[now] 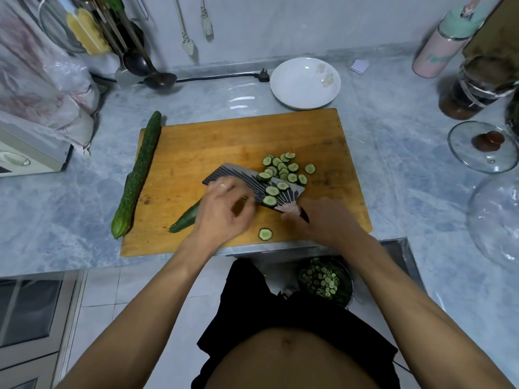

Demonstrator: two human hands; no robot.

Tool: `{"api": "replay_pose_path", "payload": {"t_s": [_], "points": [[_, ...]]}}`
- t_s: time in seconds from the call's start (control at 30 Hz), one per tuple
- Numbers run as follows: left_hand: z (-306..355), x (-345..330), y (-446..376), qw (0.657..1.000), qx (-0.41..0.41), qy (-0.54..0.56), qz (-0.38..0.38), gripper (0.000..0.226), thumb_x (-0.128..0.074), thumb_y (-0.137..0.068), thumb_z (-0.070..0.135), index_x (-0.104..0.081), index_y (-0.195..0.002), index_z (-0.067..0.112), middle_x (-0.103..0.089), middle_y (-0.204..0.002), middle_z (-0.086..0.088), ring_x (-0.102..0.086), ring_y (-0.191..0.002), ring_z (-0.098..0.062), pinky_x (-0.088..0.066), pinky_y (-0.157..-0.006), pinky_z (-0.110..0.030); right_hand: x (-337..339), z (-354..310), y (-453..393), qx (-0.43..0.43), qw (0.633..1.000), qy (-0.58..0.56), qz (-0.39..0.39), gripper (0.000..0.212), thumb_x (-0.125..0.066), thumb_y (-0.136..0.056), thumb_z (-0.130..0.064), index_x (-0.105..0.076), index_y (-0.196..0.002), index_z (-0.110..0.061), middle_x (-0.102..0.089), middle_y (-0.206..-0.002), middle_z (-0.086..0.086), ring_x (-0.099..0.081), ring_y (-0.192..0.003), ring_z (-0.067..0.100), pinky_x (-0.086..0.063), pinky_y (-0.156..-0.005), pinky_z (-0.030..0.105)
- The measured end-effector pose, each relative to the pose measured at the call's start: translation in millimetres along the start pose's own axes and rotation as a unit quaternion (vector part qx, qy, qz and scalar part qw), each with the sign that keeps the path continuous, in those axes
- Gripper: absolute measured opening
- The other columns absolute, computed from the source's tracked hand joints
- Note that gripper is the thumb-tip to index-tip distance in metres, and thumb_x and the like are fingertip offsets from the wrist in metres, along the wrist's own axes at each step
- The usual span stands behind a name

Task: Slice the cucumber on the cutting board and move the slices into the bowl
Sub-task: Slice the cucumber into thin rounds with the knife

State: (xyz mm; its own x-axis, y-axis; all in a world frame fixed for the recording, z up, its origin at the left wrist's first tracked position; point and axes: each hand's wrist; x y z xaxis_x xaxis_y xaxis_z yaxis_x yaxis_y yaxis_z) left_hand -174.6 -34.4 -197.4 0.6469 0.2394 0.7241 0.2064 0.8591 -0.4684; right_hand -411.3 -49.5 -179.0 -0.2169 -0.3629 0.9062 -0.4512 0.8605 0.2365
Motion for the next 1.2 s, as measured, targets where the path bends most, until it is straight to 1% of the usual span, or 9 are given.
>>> {"api": "replay_pose_path", "payload": {"t_s": [0.13,0.33,0.43,0.53,0.7,0.93,1.0,1.1,1.2], "points": [[11,-15,-23,0.982,-0.010,-0.008,-0.188,0.019,-0.058,-0.084,0.028,-0.069,-0.092,0.015,-0.062,-0.092,-0.002,-0.058,-0.088,-0.025,-0.048,-0.077,-0.041,-2,0,10,0.014,0.999,0.038,0.013,0.053,-0.033,-0.096,-0.065,-0.047,-0.081,-0.016,-0.057,-0.074,0.003,-0.059,-0.069,0.026,-0.046,-0.061,0.039],[5,-33,-58,0.958,0.090,-0.025,-0.270,0.019,-0.067,-0.090,0.035,-0.070,-0.104,0.023,-0.064,-0.105,-0.004,-0.059,-0.099,-0.023,-0.050,-0.081,-0.038,-4,2,18,0.015,0.999,0.045,0.002,0.058,-0.033,-0.096,-0.065,-0.057,-0.095,-0.013,-0.065,-0.090,0.009,-0.062,-0.080,0.027,-0.049,-0.068,0.039],[3,-42,-68,0.957,0.120,-0.033,-0.262,0.019,-0.066,-0.091,0.016,-0.071,-0.109,0.019,-0.065,-0.119,-0.008,-0.058,-0.111,-0.026,-0.047,-0.092,-0.034,-4,3,24,0.020,0.998,0.053,0.005,0.056,-0.034,-0.096,-0.065,-0.055,-0.095,-0.013,-0.065,-0.090,0.009,-0.062,-0.081,0.028,-0.045,-0.066,0.037],[9,-40,-68,0.968,0.138,-0.009,-0.210,0.025,-0.061,-0.089,0.001,-0.072,-0.107,0.015,-0.064,-0.118,-0.009,-0.059,-0.109,-0.026,-0.046,-0.090,-0.029,-3,3,27,0.022,0.998,0.053,0.006,0.052,-0.034,-0.097,-0.064,-0.051,-0.091,-0.015,-0.064,-0.090,0.009,-0.062,-0.082,0.029,-0.042,-0.064,0.036],[31,-22,-55,0.988,0.077,0.035,-0.130,0.021,-0.061,-0.087,0.001,-0.074,-0.097,0.013,-0.069,-0.098,-0.002,-0.063,-0.091,-0.017,-0.050,-0.080,-0.026,-5,13,30,0.011,0.999,0.026,0.030,0.058,-0.035,-0.095,-0.066,-0.059,-0.096,-0.013,-0.066,-0.090,0.008,-0.064,-0.080,0.026,-0.053,-0.070,0.039],[47,-14,-9,0.991,0.099,0.082,-0.026,0.020,-0.060,-0.079,0.001,-0.074,-0.088,0.011,-0.065,-0.082,0.000,-0.059,-0.072,-0.016,-0.047,-0.064,-0.027,-15,22,31,-0.054,0.992,-0.107,0.047,0.057,-0.033,-0.093,-0.070,-0.049,-0.072,-0.019,-0.055,-0.070,0.000,-0.057,-0.069,0.021,-0.050,-0.065,0.039],[36,-19,19,0.985,0.135,0.083,-0.070,0.016,-0.065,-0.078,0.007,-0.074,-0.087,0.017,-0.062,-0.082,0.006,-0.058,-0.072,-0.012,-0.049,-0.064,-0.031,-19,26,33,-0.081,0.984,-0.149,0.050,0.057,-0.035,-0.092,-0.069,-0.047,-0.066,-0.020,-0.053,-0.065,0.000,-0.055,-0.064,0.019,-0.047,-0.063,0.039],[16,-31,42,0.963,0.169,0.033,-0.206,0.021,-0.074,-0.080,0.026,-0.074,-0.100,0.027,-0.055,-0.091,0.015,-0.057,-0.080,-0.010,-0.051,-0.071,-0.034,-22,30,37,-0.088,0.974,-0.194,0.076,0.059,-0.039,-0.093,-0.068,-0.050,-0.063,-0.018,-0.051,-0.058,-0.002,-0.055,-0.059,0.019,-0.044,-0.059,0.037],[11,-40,46,0.957,0.172,0.017,-0.232,0.024,-0.076,-0.083,0.026,-0.074,-0.107,0.022,-0.052,-0.093,0.008,-0.056,-0.080,-0.017,-0.050,-0.074,-0.034,-22,32,42,-0.083,0.966,-0.223,0.098,0.065,-0.040,-0.091,-0.069,-0.063,-0.069,-0.012,-0.052,-0.057,-0.003,-0.058,-0.060,0.019,-0.041,-0.058,0.035]]}}
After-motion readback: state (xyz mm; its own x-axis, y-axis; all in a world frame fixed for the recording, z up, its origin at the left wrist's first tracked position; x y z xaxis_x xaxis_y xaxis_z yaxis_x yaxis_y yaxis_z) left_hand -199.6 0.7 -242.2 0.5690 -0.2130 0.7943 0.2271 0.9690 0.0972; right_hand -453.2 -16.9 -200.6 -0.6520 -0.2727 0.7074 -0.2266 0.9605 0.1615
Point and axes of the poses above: each hand's wrist, its own y-axis away from the middle knuckle, its own x-axis out of the back of the hand, z = x × y
